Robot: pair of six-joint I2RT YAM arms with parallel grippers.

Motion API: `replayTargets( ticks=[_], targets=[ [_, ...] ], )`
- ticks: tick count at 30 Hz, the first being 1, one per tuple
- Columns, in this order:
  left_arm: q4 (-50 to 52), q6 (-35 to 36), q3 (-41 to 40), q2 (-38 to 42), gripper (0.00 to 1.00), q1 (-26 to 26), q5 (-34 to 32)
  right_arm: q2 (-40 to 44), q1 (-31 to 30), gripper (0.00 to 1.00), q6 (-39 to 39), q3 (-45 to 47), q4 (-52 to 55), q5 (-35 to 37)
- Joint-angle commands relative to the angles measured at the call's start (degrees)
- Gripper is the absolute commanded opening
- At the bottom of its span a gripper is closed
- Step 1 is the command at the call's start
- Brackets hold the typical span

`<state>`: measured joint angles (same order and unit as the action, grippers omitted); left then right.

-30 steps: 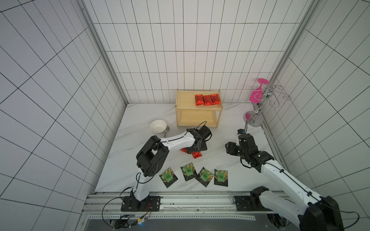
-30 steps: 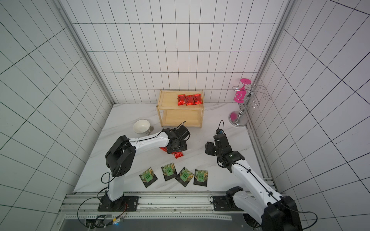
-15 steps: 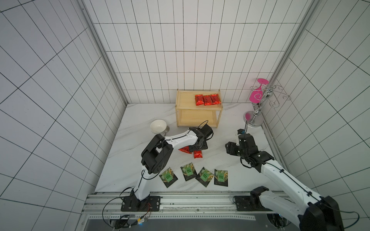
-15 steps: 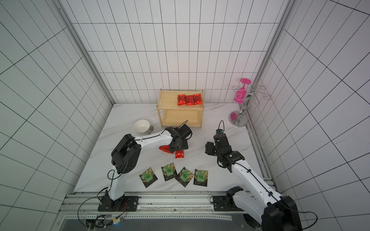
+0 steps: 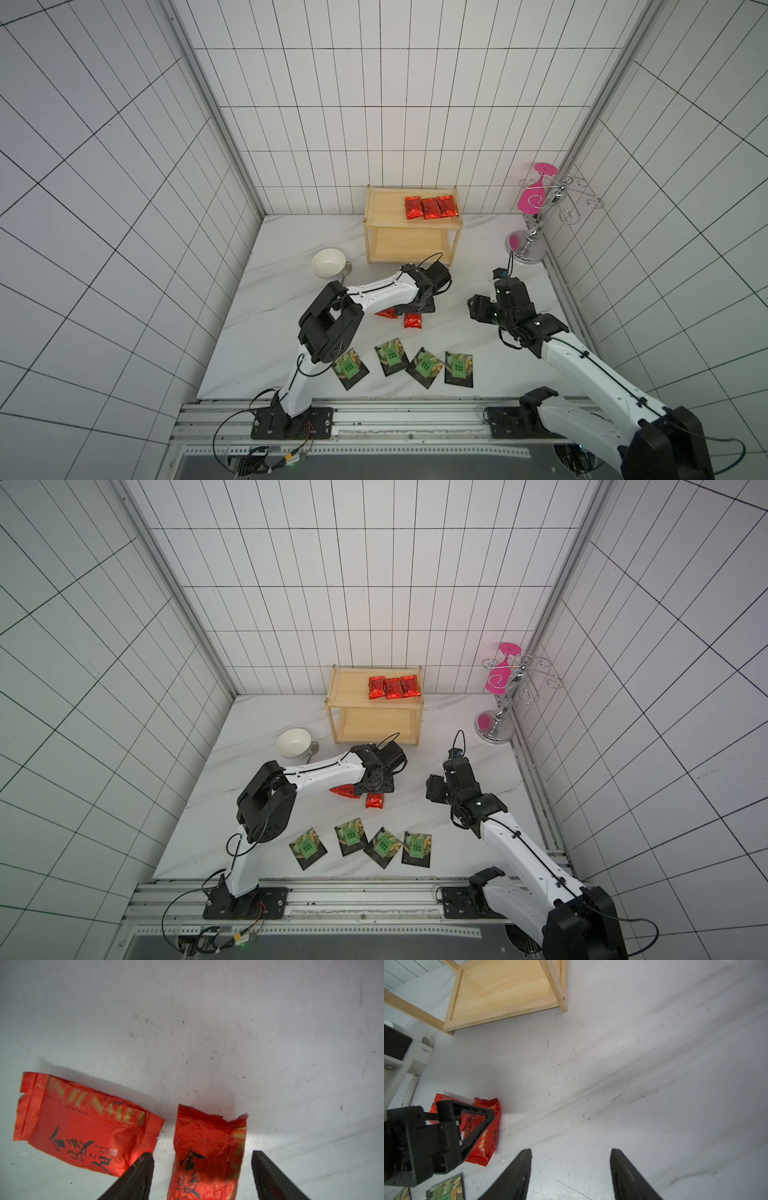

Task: Place the tea bags on the shelf by color
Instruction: Pick up the tea bag from the center of the board.

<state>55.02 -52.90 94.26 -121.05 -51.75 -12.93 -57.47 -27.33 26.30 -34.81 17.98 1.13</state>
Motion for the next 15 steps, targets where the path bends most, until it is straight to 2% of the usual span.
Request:
replayTargets(
  ticks=[1,2,6,15],
  targets=[
    [1.93,0.95,1.64,-0.76,0.8,-0.77,-1.97,-0.38,0.6,0.64,-0.55,0.44,0.29,0.76],
    [2.01,1.17,1.98,-1.19,0.81,-0.81,-1.58,-0.42,0.54,0.64,-0.56,0.44,0.26,0.72],
    [1.82,2.08,3.11,-1.64,0.93,-1.76,-1.41,0.08,0.56,0.64,-0.58,0.57,0.54,0.71],
    [1.91,2.37,4.21,-4.72,0.88,-1.45,0.6,0.45,0.61,0.63,-0.69,0.71,0.78,0.76]
  ],
)
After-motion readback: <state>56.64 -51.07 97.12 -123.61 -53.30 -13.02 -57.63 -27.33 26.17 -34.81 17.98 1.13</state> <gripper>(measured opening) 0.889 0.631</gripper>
